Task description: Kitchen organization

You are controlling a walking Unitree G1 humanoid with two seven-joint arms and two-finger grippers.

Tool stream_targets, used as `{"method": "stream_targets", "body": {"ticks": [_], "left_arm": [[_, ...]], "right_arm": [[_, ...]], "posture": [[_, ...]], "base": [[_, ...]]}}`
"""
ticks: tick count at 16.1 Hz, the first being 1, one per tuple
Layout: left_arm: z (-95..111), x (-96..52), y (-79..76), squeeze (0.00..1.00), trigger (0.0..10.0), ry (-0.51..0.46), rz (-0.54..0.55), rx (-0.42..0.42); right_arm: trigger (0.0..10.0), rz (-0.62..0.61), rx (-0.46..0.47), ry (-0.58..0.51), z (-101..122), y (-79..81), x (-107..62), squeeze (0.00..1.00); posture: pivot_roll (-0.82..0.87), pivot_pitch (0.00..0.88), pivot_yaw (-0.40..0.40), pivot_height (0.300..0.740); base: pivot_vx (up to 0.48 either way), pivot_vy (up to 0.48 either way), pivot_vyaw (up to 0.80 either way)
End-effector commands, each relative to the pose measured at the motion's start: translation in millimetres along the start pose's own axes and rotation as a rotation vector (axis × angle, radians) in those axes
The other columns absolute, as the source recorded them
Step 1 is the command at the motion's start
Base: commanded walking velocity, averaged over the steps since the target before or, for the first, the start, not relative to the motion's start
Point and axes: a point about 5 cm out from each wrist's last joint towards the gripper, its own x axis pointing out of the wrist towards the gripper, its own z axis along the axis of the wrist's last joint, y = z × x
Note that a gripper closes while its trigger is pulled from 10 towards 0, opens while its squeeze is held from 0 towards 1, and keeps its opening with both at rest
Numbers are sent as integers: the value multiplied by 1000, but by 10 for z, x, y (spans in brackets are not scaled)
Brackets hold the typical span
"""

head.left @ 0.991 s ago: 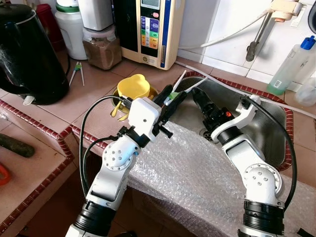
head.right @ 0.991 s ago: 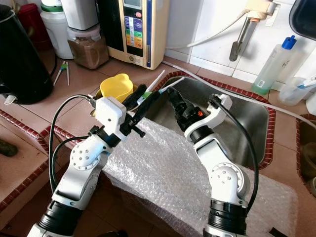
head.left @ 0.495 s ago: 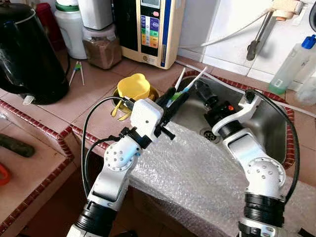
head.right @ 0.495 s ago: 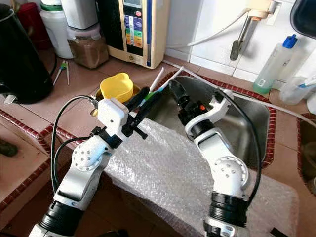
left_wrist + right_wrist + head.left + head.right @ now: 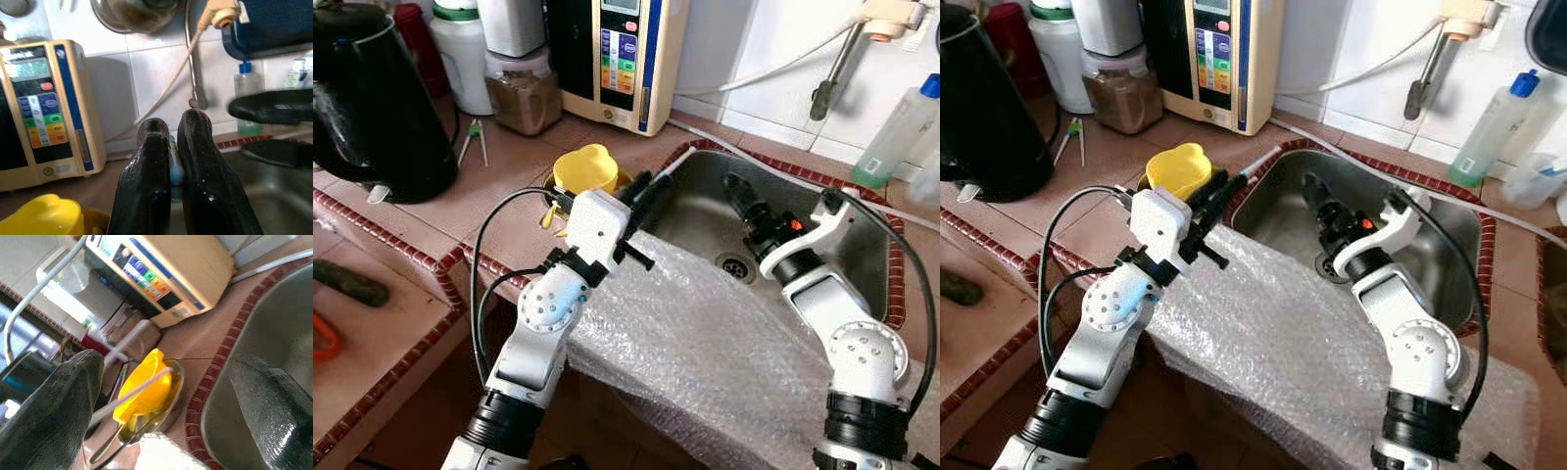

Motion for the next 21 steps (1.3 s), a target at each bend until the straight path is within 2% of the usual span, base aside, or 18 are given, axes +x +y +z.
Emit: {"method": "stream_targets", "body": {"ticks": [1, 4, 8, 10, 11, 12, 13, 16, 21], "left_arm": [[-23, 20, -104, 0, 0, 0, -66, 9], [-38, 12, -164, 0, 0, -6, -100, 20], [30, 51, -189, 0, 0, -46, -123, 37], [38, 51, -200, 0, 0, -52, -133, 43], [33, 45, -221, 0, 0, -51, -143, 40], [31, 40, -233, 0, 0, -51, -146, 38], [29, 36, -256, 0, 0, -52, -150, 35], [23, 26, -273, 0, 0, -55, -158, 36], [-67, -91, -241, 0, 0, -44, -191, 90]], "right_arm": [[10000, 56, 8, 23, 55, 67, 49, 0], [10000, 102, 4, 90, 89, 135, 134, 0], [10000, 141, 10, 186, 23, 188, 236, 0], [10000, 144, 14, 200, 14, 204, 301, 0], [7294, 149, 18, 191, 25, 214, 335, 0], [1569, 151, 22, 184, 30, 220, 351, 0], [0, 155, 19, 166, 37, 234, 376, 0], [0, 121, 27, 140, 49, 193, 379, 0], [0, 7, 110, -7, 110, 85, 263, 0]], "posture": [[-108, 44, -21, 740], [-111, 45, -18, 740], [-102, 57, -9, 740], [-102, 61, -4, 740], [-101, 63, -1, 740], [-100, 64, 0, 740], [-99, 64, 1, 740], [-101, 65, -2, 740], [-117, 71, -8, 740]], "base": [[0, 0, 0], [0, 0, 0], [0, 0, 0], [0, 0, 0], [0, 0, 0], [0, 0, 0], [0, 0, 0], [0, 0, 0], [0, 0, 0]]}}
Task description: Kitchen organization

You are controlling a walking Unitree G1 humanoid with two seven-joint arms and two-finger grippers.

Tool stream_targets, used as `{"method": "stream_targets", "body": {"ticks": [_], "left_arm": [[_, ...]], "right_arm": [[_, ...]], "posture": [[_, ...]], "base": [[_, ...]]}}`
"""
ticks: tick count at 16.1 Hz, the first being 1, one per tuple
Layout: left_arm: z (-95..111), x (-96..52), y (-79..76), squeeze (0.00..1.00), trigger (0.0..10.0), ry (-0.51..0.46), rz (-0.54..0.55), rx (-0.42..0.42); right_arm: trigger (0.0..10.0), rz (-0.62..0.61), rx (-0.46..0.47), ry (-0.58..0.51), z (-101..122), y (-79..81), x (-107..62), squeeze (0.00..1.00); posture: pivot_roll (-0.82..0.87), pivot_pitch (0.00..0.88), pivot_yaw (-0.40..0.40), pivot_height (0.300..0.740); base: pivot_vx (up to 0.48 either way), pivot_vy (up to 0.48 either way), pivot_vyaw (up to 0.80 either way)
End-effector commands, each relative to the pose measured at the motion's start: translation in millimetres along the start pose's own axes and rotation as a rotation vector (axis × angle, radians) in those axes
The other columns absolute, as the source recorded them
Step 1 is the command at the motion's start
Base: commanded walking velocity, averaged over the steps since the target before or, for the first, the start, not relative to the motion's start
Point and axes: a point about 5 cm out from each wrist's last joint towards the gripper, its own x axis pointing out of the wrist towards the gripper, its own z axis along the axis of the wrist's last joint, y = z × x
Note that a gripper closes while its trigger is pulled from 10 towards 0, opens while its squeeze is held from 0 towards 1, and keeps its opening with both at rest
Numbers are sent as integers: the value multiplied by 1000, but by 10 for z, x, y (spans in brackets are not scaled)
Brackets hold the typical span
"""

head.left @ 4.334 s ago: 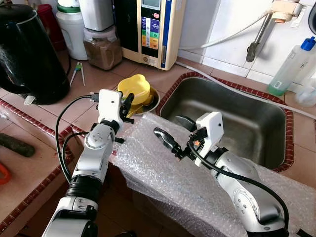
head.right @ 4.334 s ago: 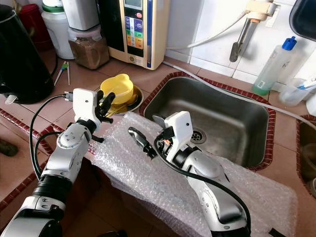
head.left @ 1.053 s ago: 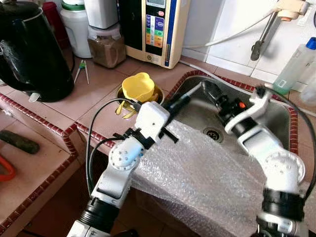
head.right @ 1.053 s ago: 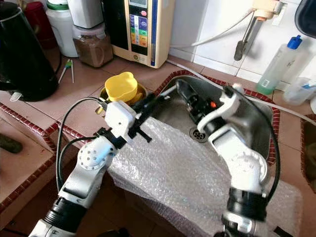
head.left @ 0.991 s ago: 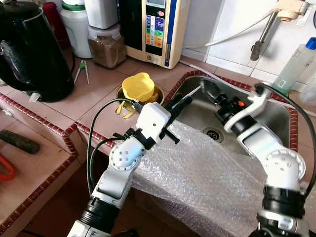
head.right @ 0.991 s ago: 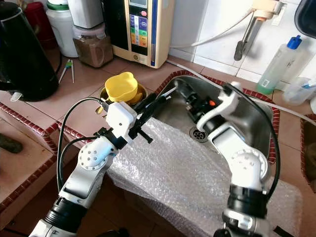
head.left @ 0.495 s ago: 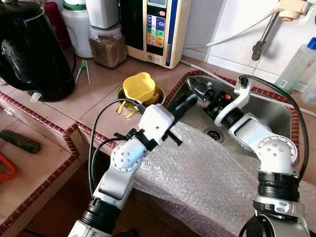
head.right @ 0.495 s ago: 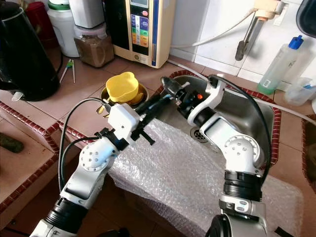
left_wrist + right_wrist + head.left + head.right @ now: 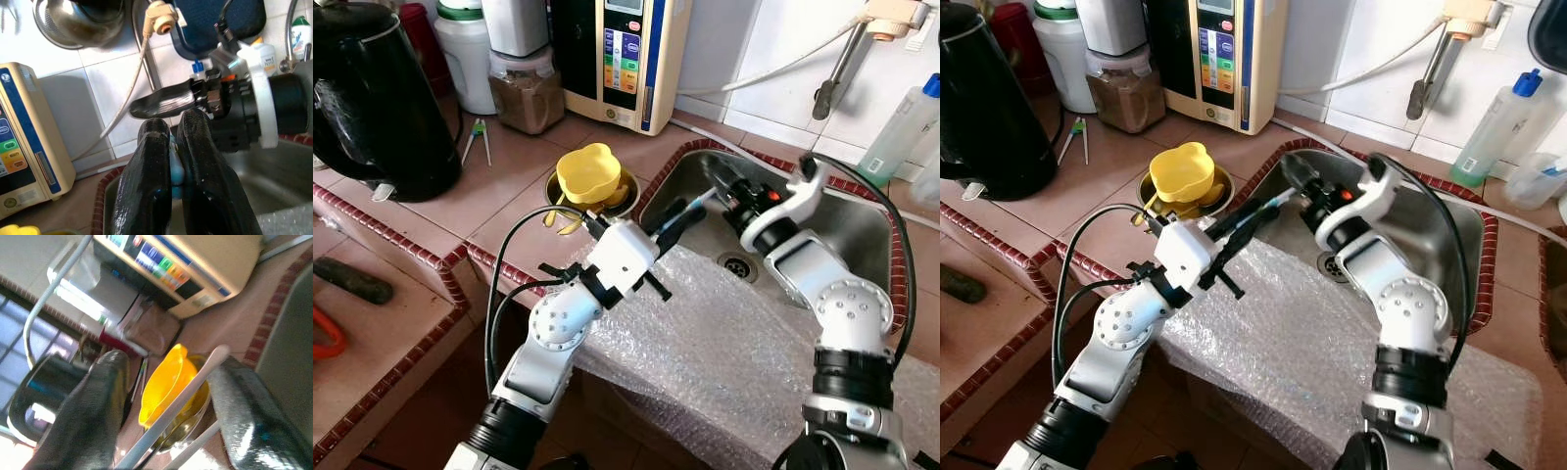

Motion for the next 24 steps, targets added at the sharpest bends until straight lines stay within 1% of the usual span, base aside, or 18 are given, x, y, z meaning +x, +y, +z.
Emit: {"method": "stream_targets", "body": {"ticks": [1, 5, 7, 9, 10, 11, 12, 16, 18, 20, 22, 23, 24], "left_arm": [[-37, -29, -31, 0, 0, 12, -22, 12], [-67, -6, -23, 0, 0, 15, 7, 13], [-93, 16, -22, 0, 0, 15, 15, 17], [-91, 32, -5, 0, 0, 8, 37, 24], [-86, 41, 0, 0, 0, 5, 44, 25], [-78, 46, 8, 0, 0, 0, 52, 37], [-77, 51, 15, 0, 0, -2, 58, 43], [-91, 66, 40, 0, 39, -6, 80, 54], [-90, 81, 35, 0, 78, -11, 83, 54], [-100, 92, 17, 0, 235, -11, 82, 48], [-100, 112, -11, 0, 392, -16, 74, 41], [-101, 122, -26, 0, 353, -19, 68, 39], [-102, 130, -43, 0, 392, -22, 61, 37]], "right_arm": [[0, -16, 4, -64, 94, -8, -64, 0], [0, -68, 24, -105, 99, -82, -166, 0], [0, -62, 36, -107, 97, -49, -151, 0], [0, -26, 34, -50, 15, 11, -134, 0], [3373, -26, 25, -37, -9, 16, -134, 0], [10000, -34, -1, -27, -22, 11, -132, 0], [10000, -45, -18, -27, -23, 2, -127, 992], [10000, -61, -72, -27, -36, 8, -108, 1000], [10000, -55, -63, -16, -62, 10, -100, 1000], [10000, -32, -32, -6, -79, 40, -77, 1000], [10000, -6, -36, 20, -125, 80, -49, 1000], [10000, -6, -28, 21, -137, 83, -39, 871], [10000, -3, -20, 24, -150, 83, -29, 455]], "posture": [[-119, 72, -6, 740], [-123, 73, -11, 740], [-131, 71, -20, 740], [-131, 69, -25, 740], [-129, 68, -26, 740], [-128, 68, -27, 740], [-128, 66, -27, 740], [-132, 64, -31, 740], [-133, 62, -34, 740], [-135, 59, -33, 740], [-138, 56, -32, 740], [-140, 54, -31, 740], [-139, 54, -30, 740]], "base": [[0, 0, 0], [0, 0, 0], [0, 0, 0], [0, 0, 0], [0, 0, 0], [0, 0, 0], [0, 0, 0], [0, 0, 0], [0, 0, 0], [0, 0, 0], [0, 0, 0], [0, 0, 0], [0, 0, 0]]}}
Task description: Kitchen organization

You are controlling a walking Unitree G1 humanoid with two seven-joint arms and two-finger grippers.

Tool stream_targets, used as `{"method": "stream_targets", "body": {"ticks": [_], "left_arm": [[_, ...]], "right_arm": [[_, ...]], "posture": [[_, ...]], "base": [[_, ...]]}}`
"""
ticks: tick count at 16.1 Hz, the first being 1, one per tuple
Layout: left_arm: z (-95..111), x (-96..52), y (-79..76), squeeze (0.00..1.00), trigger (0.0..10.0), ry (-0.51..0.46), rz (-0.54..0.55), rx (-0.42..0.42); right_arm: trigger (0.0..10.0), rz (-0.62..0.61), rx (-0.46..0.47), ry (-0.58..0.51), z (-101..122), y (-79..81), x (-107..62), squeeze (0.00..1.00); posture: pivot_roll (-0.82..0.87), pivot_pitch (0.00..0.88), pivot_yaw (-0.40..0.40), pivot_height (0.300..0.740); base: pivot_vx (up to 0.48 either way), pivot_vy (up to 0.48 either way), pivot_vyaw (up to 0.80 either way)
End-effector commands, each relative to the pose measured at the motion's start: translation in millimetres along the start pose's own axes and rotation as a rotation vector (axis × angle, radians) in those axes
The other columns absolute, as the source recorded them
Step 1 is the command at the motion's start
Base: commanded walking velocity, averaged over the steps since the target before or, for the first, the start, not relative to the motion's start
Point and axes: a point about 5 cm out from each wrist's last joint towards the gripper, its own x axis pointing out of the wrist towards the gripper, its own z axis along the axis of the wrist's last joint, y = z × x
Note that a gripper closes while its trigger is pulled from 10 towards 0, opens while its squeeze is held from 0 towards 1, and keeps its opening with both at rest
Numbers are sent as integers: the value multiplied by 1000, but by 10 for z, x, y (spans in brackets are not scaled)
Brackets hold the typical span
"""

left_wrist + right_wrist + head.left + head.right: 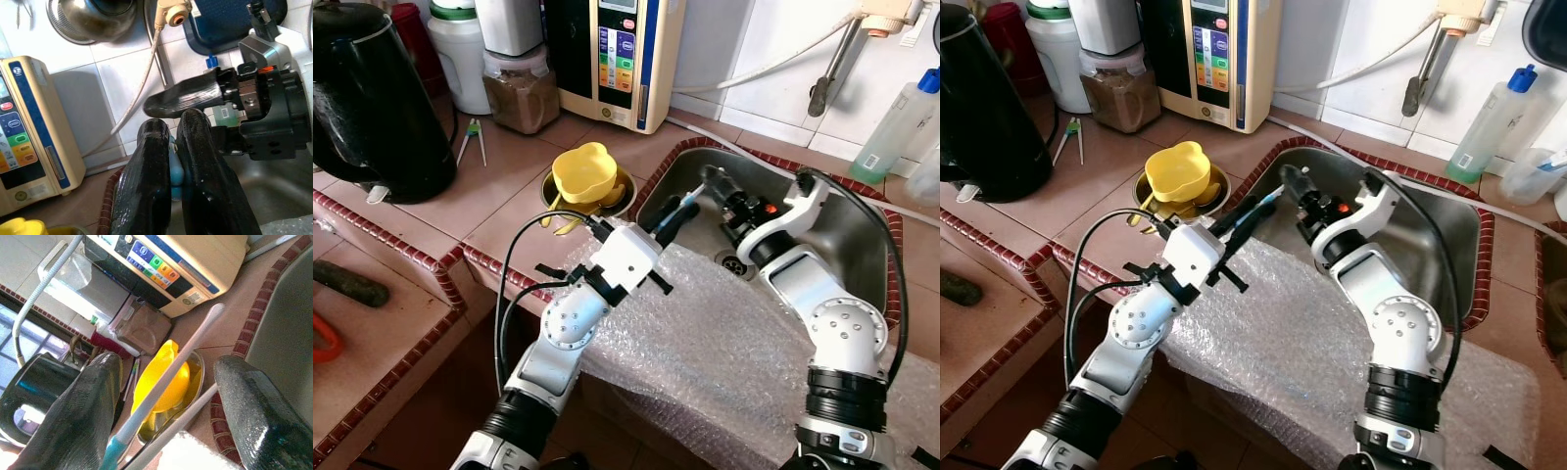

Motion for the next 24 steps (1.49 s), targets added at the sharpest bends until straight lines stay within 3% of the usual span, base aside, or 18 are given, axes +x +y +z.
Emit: {"method": "stream_targets", "body": {"ticks": [1, 3, 4, 15, 17, 18, 19, 20, 21, 22, 23, 24], "left_arm": [[43, 62, -44, 0, 314, -27, -31, 9], [52, 65, -56, 0, 39, -33, -36, 8], [52, 63, -61, 0, 39, -34, -41, 6], [25, 37, -97, 0, 0, -23, -41, -8], [18, 34, -94, 0, 392, -20, -39, -9], [14, 31, -90, 0, 1412, -17, -37, -9], [2, 26, -83, 0, 3333, -10, -30, -6], [-8, 24, -73, 0, 7176, -2, -23, 0], [-18, 24, -73, 0, 10000, 4, -23, -3], [-46, 21, -62, 0, 10000, 20, -27, -20], [-68, 17, -52, 1000, 10000, 28, -32, -70], [-84, 13, -46, 1000, 10000, 35, -38, -119]], "right_arm": [[10000, 15, 11, 10, 1, 21, 34, 0], [10000, 1, 30, 18, -1, -26, 43, 0], [0, 1, 37, 21, 1, -37, 48, 0], [0, 7, 90, -21, 37, -62, 45, 0], [0, 5, 93, -26, 44, -66, 43, 0], [0, 3, 93, -28, 44, -67, 42, 0], [0, -1, 95, -33, 48, -74, 35, 0], [0, -3, 94, -35, 51, -76, 33, 0], [0, -16, 87, -50, 64, -87, 29, 0], [0, -30, 90, -64, 78, -108, 26, 0], [0, -34, 92, -70, 84, -114, 26, 0], [0, -38, 93, -76, 91, -117, 26, 0]], "posture": [[-138, 54, -31, 740], [-134, 55, -31, 740], [-132, 56, -30, 740], [-135, 66, -33, 740], [-136, 66, -32, 740], [-137, 67, -33, 740], [-137, 66, -32, 740], [-137, 69, -33, 740], [-137, 69, -33, 740], [-136, 68, -32, 740], [-137, 67, -31, 740], [-137, 67, -31, 740]], "base": [[0, 0, 0], [0, 0, 0], [0, 0, 0], [0, 0, 0], [0, 0, 0], [0, 0, 0], [0, 0, 0], [0, 0, 0], [0, 0, 0], [0, 0, 0], [0, 0, 0], [0, 0, 0]]}}
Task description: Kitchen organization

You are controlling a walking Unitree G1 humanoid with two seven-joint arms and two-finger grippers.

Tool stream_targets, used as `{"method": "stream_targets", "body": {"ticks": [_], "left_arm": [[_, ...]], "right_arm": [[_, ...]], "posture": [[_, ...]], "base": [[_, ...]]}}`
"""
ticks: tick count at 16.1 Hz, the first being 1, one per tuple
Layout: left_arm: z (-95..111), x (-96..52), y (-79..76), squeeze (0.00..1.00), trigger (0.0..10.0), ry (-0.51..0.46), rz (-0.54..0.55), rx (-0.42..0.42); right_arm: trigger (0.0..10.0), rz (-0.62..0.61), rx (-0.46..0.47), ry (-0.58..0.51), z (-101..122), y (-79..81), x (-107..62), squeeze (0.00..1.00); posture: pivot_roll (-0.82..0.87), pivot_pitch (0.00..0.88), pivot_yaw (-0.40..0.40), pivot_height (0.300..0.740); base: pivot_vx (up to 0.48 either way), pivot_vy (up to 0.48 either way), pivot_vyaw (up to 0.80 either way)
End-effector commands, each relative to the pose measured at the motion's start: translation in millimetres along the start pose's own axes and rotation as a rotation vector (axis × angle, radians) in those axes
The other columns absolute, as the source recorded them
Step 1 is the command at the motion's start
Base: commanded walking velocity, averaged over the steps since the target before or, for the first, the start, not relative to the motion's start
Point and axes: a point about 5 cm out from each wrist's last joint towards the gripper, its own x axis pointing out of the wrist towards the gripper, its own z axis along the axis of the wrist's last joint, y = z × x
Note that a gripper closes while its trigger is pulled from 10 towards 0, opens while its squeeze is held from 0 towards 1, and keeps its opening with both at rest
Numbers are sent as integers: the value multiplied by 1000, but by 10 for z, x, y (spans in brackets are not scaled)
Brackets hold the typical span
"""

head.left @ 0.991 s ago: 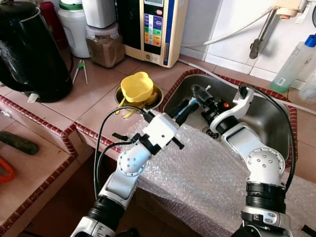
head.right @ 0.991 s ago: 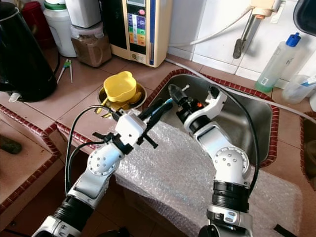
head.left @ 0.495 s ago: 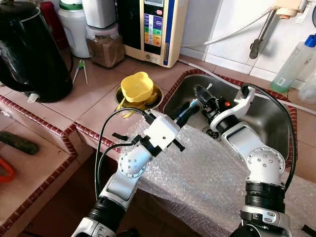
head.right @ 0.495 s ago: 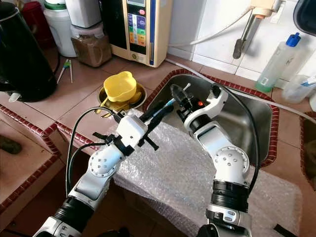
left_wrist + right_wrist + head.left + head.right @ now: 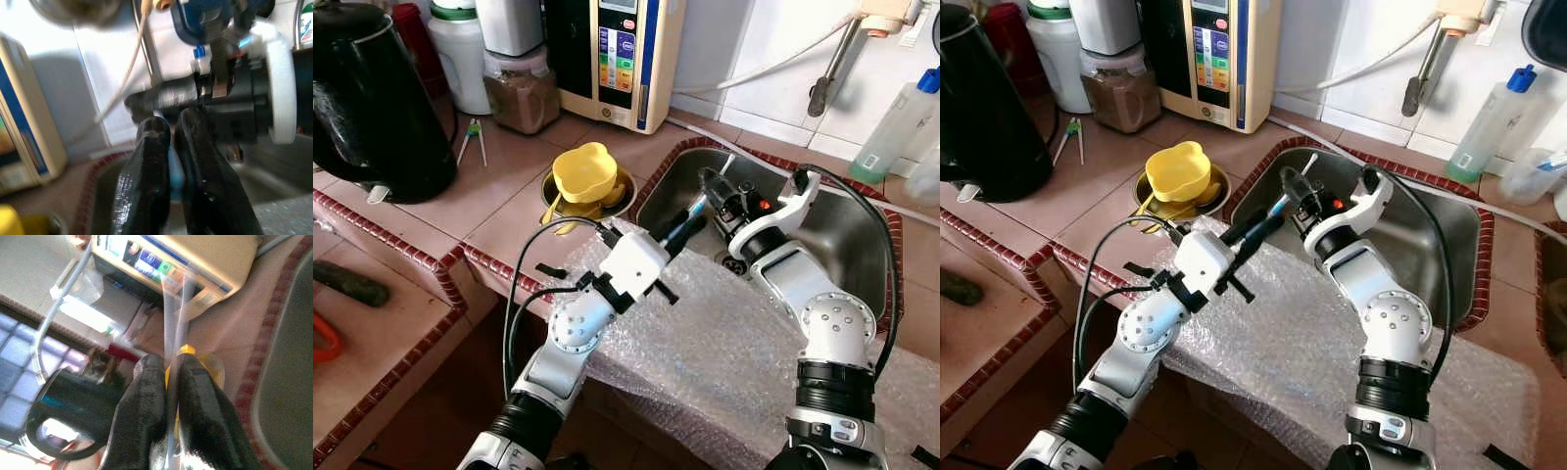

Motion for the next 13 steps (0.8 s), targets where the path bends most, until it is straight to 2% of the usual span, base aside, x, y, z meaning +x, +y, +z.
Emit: {"method": "stream_targets", "body": {"ticks": [1, 3, 5, 8, 11, 13], "left_arm": [[34, 27, 59, 1000, 10000, -8, 4, -19], [30, 25, 110, 1000, 10000, -2, 9, -14], [28, 24, 201, 1000, 10000, 12, 17, -17], [11, 27, 279, 1000, 10000, 40, 38, -85], [6, -24, 317, 1000, 10000, 74, 37, -151], [-10, -80, 303, 1000, 10000, 117, -11, -183]], "right_arm": [[0, -51, -13, -40, 79, -81, -37, 0], [0, -77, -3, -89, 154, -51, -5, 0], [0, -77, -40, -128, 239, 24, 40, 0], [0, -147, -186, -204, 411, -28, 46, 0], [0, -230, -587, -170, 596, -162, 54, 0], [0, -258, -703, -142, 686, -274, 34, 0]], "posture": [[-135, 67, -30, 740], [-131, 66, -30, 740], [-130, 65, -26, 740], [-124, 65, -26, 740], [-112, 65, -24, 740], [-104, 69, -21, 740]], "base": [[0, 0, 0], [0, 0, 0], [0, 0, 0], [0, 0, 0], [0, 0, 0], [0, 0, 0]]}}
